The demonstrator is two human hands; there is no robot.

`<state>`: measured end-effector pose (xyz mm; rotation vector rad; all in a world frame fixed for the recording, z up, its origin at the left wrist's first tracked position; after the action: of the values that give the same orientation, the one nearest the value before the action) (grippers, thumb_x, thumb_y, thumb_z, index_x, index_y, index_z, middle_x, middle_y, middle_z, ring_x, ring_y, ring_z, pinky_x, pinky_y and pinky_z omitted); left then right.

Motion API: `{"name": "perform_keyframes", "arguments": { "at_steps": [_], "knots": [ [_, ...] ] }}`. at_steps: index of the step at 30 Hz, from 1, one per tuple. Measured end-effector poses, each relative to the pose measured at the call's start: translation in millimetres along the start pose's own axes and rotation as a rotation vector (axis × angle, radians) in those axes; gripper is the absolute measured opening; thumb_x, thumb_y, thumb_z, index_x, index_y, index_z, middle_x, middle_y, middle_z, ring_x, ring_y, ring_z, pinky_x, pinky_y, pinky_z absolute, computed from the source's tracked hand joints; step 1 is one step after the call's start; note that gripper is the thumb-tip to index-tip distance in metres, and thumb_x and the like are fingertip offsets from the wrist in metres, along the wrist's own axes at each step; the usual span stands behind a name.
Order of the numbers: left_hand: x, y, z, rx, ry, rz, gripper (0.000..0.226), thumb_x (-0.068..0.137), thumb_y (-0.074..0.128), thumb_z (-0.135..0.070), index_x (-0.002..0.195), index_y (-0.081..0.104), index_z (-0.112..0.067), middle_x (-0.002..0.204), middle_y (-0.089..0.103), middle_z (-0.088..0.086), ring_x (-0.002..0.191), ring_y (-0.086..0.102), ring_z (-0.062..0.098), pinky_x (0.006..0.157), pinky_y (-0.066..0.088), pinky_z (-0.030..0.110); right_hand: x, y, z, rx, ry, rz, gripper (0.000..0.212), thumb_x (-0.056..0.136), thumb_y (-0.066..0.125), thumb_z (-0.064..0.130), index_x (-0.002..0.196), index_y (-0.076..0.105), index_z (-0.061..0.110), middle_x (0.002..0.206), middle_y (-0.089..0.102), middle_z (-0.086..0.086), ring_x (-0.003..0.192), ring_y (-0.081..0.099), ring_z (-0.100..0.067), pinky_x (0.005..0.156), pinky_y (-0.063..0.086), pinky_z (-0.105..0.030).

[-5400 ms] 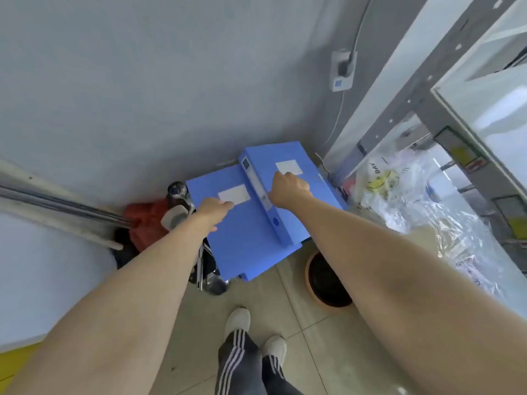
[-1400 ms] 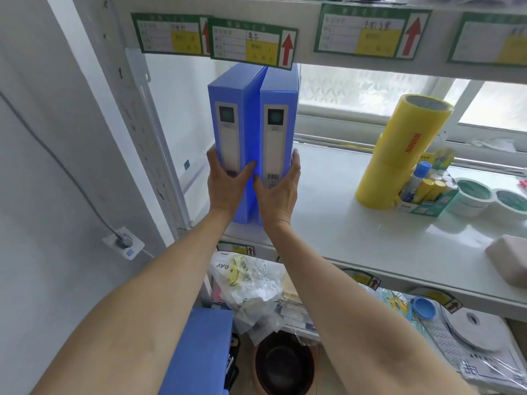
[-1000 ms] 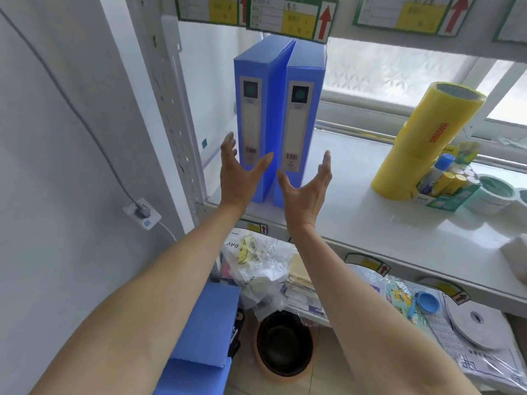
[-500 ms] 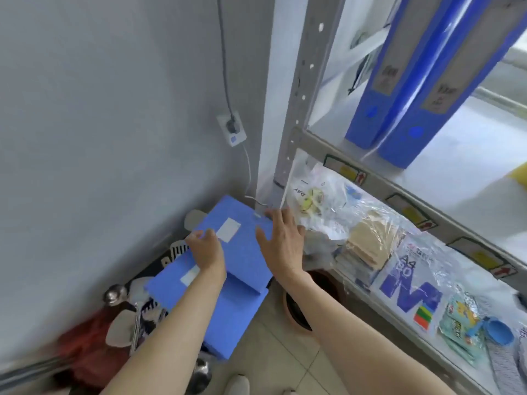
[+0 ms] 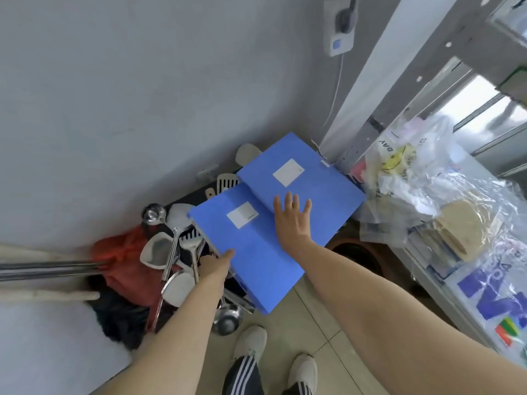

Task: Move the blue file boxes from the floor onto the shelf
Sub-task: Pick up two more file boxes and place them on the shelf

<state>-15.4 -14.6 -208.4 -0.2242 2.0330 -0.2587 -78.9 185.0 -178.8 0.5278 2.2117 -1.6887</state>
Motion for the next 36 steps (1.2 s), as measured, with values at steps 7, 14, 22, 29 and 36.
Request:
{"name": "perform_keyframes", "arguments": {
  "at_steps": [7,14,22,29,36],
  "knots": [
    [35,21,20,-0.131,0.061,0.036,0.058,0.083,0.074,-0.032,0.127,0.053,-0.001,0.123,0.065,0.014,0.108,0.064,0.034,0.082,0.051,0.038,31,29,10,-0.067,0.109,-0.040,0.102,0.092,0.063,0.024,0.153,-0.018,0.010,0.161,-0.007,-0.024,0.149,0.007,-0.044,0.113,0.022,-0.064],
    [42,34,18,-0.281,0.118,0.014,0.062,0.079,0.078,-0.023,0.129,0.048,-0.001,0.124,0.064,0.013,0.097,0.063,0.027,0.080,0.049,0.032,43,43,2,0.006,0.118,-0.138,0.114,0.081,0.076,0.019,0.155,-0.012,0.016,0.161,0.009,-0.017,0.147,0.017,-0.038,0.109,0.032,-0.058],
    [38,39,11,-0.290,0.182,-0.014,0.073,0.079,0.078,-0.020,0.136,0.036,-0.006,0.126,0.061,0.012,0.108,0.064,0.030,0.088,0.054,0.040,47,46,-1,-0.024,0.070,-0.182,0.107,0.082,0.074,0.015,0.156,-0.003,0.018,0.159,0.017,-0.017,0.143,0.024,-0.040,0.107,0.033,-0.057],
    [42,39,13,-0.262,0.178,-0.057,0.072,0.076,0.080,-0.024,0.132,0.038,-0.005,0.122,0.063,0.013,0.102,0.066,0.033,0.089,0.056,0.049,49,49,4,-0.029,0.064,-0.199,0.108,0.082,0.073,0.013,0.156,-0.005,0.016,0.161,0.013,-0.017,0.144,0.022,-0.042,0.104,0.036,-0.055],
    [34,39,3,-0.297,0.254,-0.044,0.065,0.077,0.079,-0.018,0.129,0.042,-0.005,0.119,0.065,0.012,0.099,0.068,0.029,0.081,0.058,0.041,47,18,-14,-0.022,0.096,-0.234,0.117,0.067,0.084,0.018,0.155,0.006,0.013,0.151,0.029,-0.016,0.136,0.033,-0.039,0.098,0.041,-0.049]
  ]
}}
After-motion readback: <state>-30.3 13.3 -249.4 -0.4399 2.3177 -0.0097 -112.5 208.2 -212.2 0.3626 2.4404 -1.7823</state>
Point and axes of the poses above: each hand's wrist, its own x-axis towards the middle knuckle, its own y-axis out of the palm, z = x × y, the point moved 6 cm from there along x, towards the middle knuckle
